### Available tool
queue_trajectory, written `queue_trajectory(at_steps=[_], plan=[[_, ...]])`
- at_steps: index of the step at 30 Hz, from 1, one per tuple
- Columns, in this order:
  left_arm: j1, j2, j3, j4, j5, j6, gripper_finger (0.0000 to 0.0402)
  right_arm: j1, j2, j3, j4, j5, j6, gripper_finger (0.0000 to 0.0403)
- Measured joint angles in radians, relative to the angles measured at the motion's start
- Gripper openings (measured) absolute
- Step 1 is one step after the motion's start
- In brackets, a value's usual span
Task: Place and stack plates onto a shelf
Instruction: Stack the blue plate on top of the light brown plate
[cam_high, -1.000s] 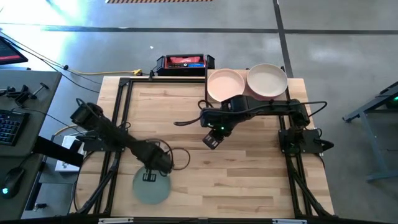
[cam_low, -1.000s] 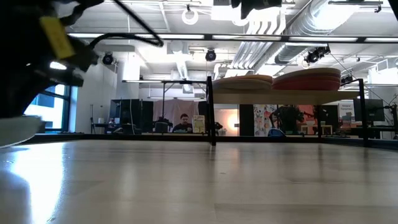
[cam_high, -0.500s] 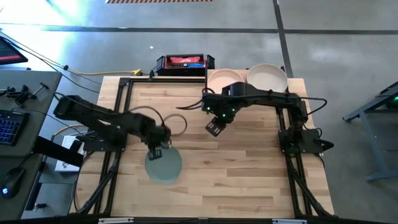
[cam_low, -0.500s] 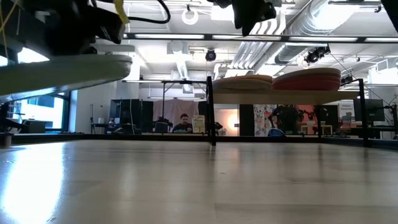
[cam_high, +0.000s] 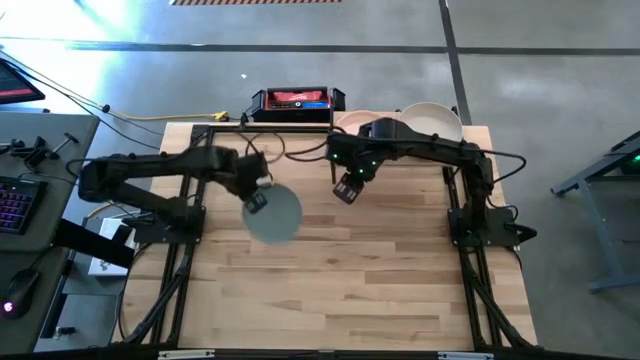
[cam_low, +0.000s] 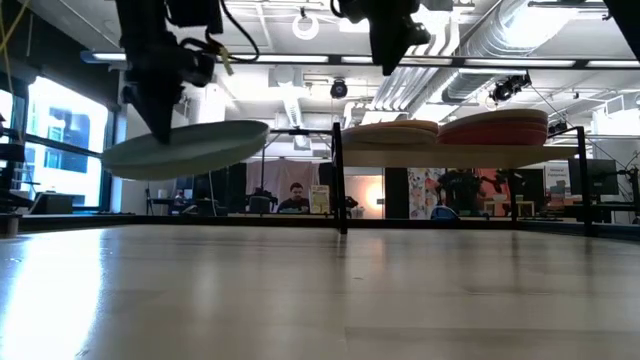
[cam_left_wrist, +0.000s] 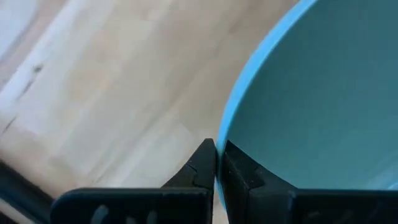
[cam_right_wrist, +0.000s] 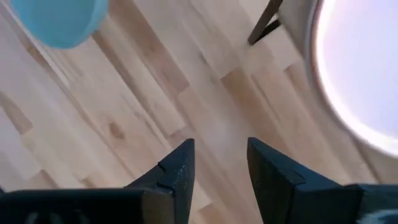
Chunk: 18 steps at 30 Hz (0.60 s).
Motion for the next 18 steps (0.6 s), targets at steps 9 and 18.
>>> queue_trajectory(at_steps=[9, 18], plan=[[0.152, 0.0, 0.0, 0.116, 0.01, -0.058, 0.0001, -0.037, 0.0, 0.0, 0.168, 0.053, -0.026, 0.0168], [0.147, 0.0, 0.0, 0.237, 0.072, -0.116, 0.0001, -0.033, 0.022, 0.001, 0.257, 0.098, -0.046, 0.0169]])
